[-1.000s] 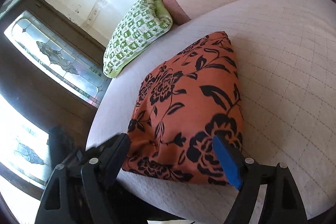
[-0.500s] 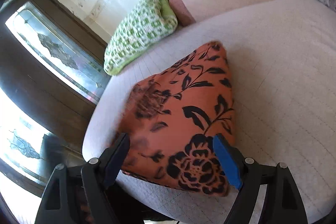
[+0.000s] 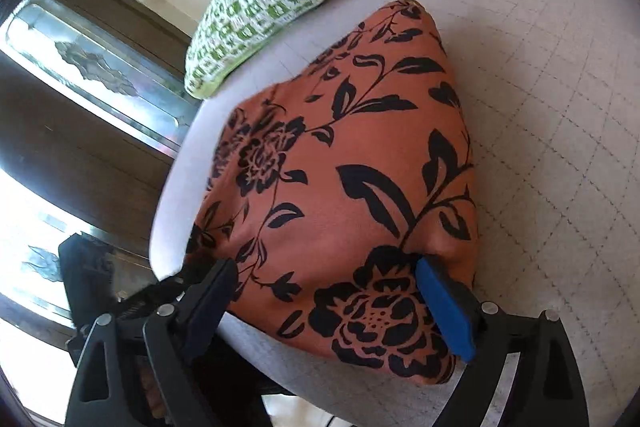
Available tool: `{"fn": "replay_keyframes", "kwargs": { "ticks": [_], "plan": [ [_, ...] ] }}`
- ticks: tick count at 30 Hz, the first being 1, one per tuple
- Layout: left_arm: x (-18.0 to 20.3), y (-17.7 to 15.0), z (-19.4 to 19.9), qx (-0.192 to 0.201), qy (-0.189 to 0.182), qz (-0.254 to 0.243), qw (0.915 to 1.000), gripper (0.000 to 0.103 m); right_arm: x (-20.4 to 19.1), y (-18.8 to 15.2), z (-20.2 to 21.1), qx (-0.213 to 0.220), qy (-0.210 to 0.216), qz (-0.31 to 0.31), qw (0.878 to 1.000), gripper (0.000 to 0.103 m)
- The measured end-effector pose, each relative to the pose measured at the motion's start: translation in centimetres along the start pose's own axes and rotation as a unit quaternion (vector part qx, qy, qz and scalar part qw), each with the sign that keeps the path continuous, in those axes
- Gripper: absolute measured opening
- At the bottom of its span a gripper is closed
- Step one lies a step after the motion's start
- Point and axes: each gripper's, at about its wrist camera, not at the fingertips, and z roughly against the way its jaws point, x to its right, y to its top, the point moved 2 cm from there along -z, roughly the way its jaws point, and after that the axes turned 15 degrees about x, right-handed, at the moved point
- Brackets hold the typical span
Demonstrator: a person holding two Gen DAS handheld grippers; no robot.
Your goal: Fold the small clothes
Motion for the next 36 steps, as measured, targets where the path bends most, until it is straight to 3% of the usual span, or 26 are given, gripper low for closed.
{"fn": "replay_keyframes", "kwargs": {
  "ticks": [2, 6, 7, 9, 10, 12, 17, 19, 20, 21, 22, 23, 24, 25, 27, 29, 30, 31, 34, 36],
  "plan": [
    [2.1, 2.5, 1.4, 0.042, -0.03, -0.024, 0.9983, 0.021, 0.5, 0.2, -0.2, -0.004, 0.008, -0.015, 1.0, 0.092],
    [5.1, 3.7, -1.6, 0.03, -0.085, -0.054, 0.9945, 0.029, 1.0, -0.1, -0.3, 0.005, 0.021, -0.027, 0.999, 0.095],
    [5.4, 3.0, -3.7, 0.001, -0.08, -0.055, 0.9953, 0.029, 1.0, -0.2, -0.2, 0.008, 0.022, -0.026, 0.999, 0.095],
    [4.1, 0.1, -8.4, -0.076, -0.019, -0.076, 0.994, 0.028, 0.9, -0.3, -0.2, 0.007, 0.027, -0.026, 0.999, 0.095],
    [3.1, -1.5, -10.2, -0.109, -0.009, -0.077, 0.991, 0.014, 0.9, -0.2, -0.1, 0.0, 0.031, -0.028, 0.999, 0.095],
    [2.9, -2.0, -10.0, -0.086, -0.013, -0.095, 0.9917, 0.014, 1.1, 0.6, 0.8, -0.005, 0.04, -0.046, 0.998, 0.095],
    [3.3, -2.3, -9.9, -0.082, -0.008, -0.106, 0.991, 0.014, 1.1, 5.2, 2.2, 0.037, 0.122, -0.102, 0.987, 0.095],
    [3.3, -2.3, -9.8, -0.087, -0.01, -0.101, 0.9911, 0.014, 2.5, 5.0, -0.9, -0.007, 0.146, -0.138, 0.98, 0.095],
    [3.2, -2.2, -9.3, -0.092, -0.008, -0.1, 0.9907, 0.014, 4.1, 3.8, -3.2, -0.04, 0.13, -0.162, 0.977, 0.095],
    [3.4, -1.5, -8.7, -0.093, -0.009, -0.096, 0.991, 0.017, 4.9, 3.3, -3.8, -0.037, 0.131, -0.183, 0.974, 0.095],
    [3.7, -0.9, -8.4, -0.086, -0.012, -0.093, 0.9918, 0.032, 5.1, 3.3, -3.3, -0.014, 0.143, -0.193, 0.971, 0.095],
    [4.4, 0.3, -7.3, -0.059, -0.018, -0.092, 0.9938, 0.044, 4.6, 3.5, -2.8, -0.014, 0.143, -0.189, 0.971, 0.095],
    [5.0, 1.0, -6.9, -0.033, -0.022, -0.097, 0.9945, 0.063, 4.3, 3.6, -2.6, -0.018, 0.142, -0.182, 0.973, 0.095],
    [6.0, 1.7, -6.3, -0.003, -0.03, -0.114, 0.993, 0.067, 4.0, 3.6, -2.6, -0.027, 0.142, -0.175, 0.974, 0.095],
    [7.1, 1.1, -7.7, -0.012, -0.009, -0.171, 0.9851, 0.067, 4.0, 3.6, -2.8, -0.041, 0.14, -0.167, 0.975, 0.095],
    [5.7, -1.1, -11.2, -0.079, 0.018, -0.173, 0.9815, 0.064, 4.2, 4.1, -2.7, -0.045, 0.14, -0.177, 0.973, 0.095],
    [4.5, -2.3, -12.3, -0.089, 0.032, -0.173, 0.9805, 0.065, 4.1, 4.8, -2.3, -0.036, 0.142, -0.177, 0.973, 0.095],
    [4.7, -2.4, -12.0, -0.069, 0.041, -0.191, 0.9782, 0.066, 3.8, 6.0, -2.0, -0.019, 0.15, -0.169, 0.974, 0.095],
    [4.6, -2.4, -11.7, -0.068, 0.046, -0.198, 0.9767, 0.066, 3.5, 8.5, -2.9, -0.009, 0.168, -0.156, 0.973, 0.095],
    [4.2, -2.3, -11.9, -0.073, 0.039, -0.186, 0.979, 0.067, 4.9, 9.0, -5.6, -0.025, 0.12, -0.14, 0.982, 0.095]
  ]
}}
